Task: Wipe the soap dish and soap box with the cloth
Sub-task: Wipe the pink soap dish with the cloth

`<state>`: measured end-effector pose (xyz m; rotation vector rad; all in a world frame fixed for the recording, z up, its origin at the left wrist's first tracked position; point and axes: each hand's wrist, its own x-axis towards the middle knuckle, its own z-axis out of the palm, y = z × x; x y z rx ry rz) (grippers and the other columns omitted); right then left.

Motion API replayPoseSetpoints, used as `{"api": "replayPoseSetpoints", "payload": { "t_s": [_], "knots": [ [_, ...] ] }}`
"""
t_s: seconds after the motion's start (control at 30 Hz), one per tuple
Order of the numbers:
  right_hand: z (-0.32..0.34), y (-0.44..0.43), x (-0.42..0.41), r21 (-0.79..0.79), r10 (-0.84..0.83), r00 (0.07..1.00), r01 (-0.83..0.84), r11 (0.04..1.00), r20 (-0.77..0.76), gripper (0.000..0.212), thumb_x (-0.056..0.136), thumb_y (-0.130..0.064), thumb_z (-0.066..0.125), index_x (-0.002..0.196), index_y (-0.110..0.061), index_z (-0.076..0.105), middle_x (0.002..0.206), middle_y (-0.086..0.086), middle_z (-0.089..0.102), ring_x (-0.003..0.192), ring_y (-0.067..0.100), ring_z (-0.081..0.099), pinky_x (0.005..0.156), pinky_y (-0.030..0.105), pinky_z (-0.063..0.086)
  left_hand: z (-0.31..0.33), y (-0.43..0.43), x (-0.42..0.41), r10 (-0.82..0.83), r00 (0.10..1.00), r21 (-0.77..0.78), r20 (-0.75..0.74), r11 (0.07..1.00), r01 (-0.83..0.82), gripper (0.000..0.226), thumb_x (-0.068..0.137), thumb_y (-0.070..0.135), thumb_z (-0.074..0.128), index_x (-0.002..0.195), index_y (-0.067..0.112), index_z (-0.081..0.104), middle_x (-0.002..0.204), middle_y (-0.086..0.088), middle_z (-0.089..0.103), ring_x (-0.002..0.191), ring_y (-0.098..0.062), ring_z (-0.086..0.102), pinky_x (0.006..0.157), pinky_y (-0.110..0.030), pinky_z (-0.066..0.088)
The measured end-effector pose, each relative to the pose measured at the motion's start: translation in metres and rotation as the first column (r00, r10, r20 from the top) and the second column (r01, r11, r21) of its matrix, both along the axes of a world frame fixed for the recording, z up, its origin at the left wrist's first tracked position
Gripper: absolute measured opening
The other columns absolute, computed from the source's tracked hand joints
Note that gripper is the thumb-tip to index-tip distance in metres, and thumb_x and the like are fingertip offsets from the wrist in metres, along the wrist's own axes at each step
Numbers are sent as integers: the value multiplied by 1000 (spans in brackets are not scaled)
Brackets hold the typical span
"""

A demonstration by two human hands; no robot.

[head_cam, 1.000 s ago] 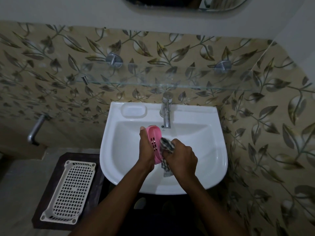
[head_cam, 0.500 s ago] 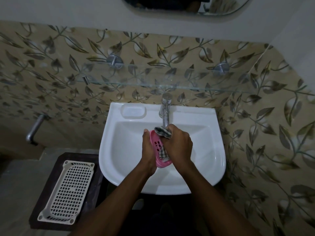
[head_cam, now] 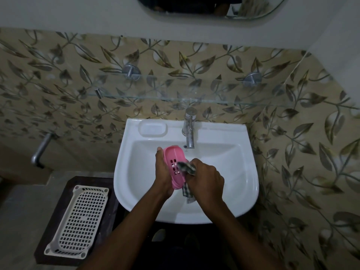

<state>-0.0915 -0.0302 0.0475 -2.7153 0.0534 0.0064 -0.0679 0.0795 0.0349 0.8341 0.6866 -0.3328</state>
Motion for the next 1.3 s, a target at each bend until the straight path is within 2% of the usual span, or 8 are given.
{"api": "replayPoseSetpoints", "payload": {
  "t_s": [0.1,0.37,0.63,0.73,0.97,1.07,1.17,1.3],
  "knots": [
    [-2,8,12,47,-89,991,84,995,98,14,87,-38,65,87,-26,58,81,-6,68,74,18,67,59,24,41,3,-6,0,-67,998,4,19,998,67,69,97,66,21,105,11,62,103,-19,67,94,-30,62,80,-41,51],
    [6,17,31,147,-60,975,29,989,213,8,87,-30,69,88,-23,65,82,-4,71,71,15,67,61,26,51,-4,-10,1,-71,994,-75,89,994,78,65,100,58,22,103,10,66,82,-11,77,80,-25,70,76,-35,53],
    [17,-2,16,-114,243,970,-239,964,27,8,91,-33,57,94,-26,60,84,-4,67,78,18,64,61,25,35,-10,12,9,1,995,-56,98,998,4,69,96,65,27,98,9,67,75,-14,71,78,-27,64,76,-39,53],
    [16,-5,10,-15,218,971,-221,975,-97,18,84,-38,61,98,-26,59,89,-4,68,87,22,64,65,28,43,-12,17,13,12,989,-73,150,997,-1,68,96,65,27,102,12,69,77,-15,70,67,-25,68,71,-36,56],
    [20,6,5,353,158,954,-60,934,-256,34,74,-41,69,103,-22,67,97,-1,73,91,20,67,78,33,56,-17,15,14,22,957,47,290,998,-37,67,97,61,33,122,8,64,97,-22,68,85,-32,68,77,-39,58],
    [26,6,4,574,103,914,156,804,-392,23,76,-28,73,96,-18,72,90,2,75,81,18,72,77,34,59,-18,14,13,0,934,147,358,988,-56,64,99,57,31,125,7,63,96,-18,71,89,-31,68,81,-39,56],
    [35,5,10,712,77,840,402,576,-536,25,75,-28,79,95,-15,72,84,8,76,75,24,74,70,45,62,-11,9,10,-89,891,288,445,957,-48,52,105,45,22,116,15,63,91,0,77,89,-19,71,73,-29,58],
    [46,4,25,796,90,804,555,242,-587,34,77,-19,79,106,-3,69,90,15,76,83,28,74,77,37,59,0,-1,2,-209,835,350,509,936,21,83,70,79,58,119,12,56,101,-4,76,93,-16,73,73,-25,57]
  ]
}}
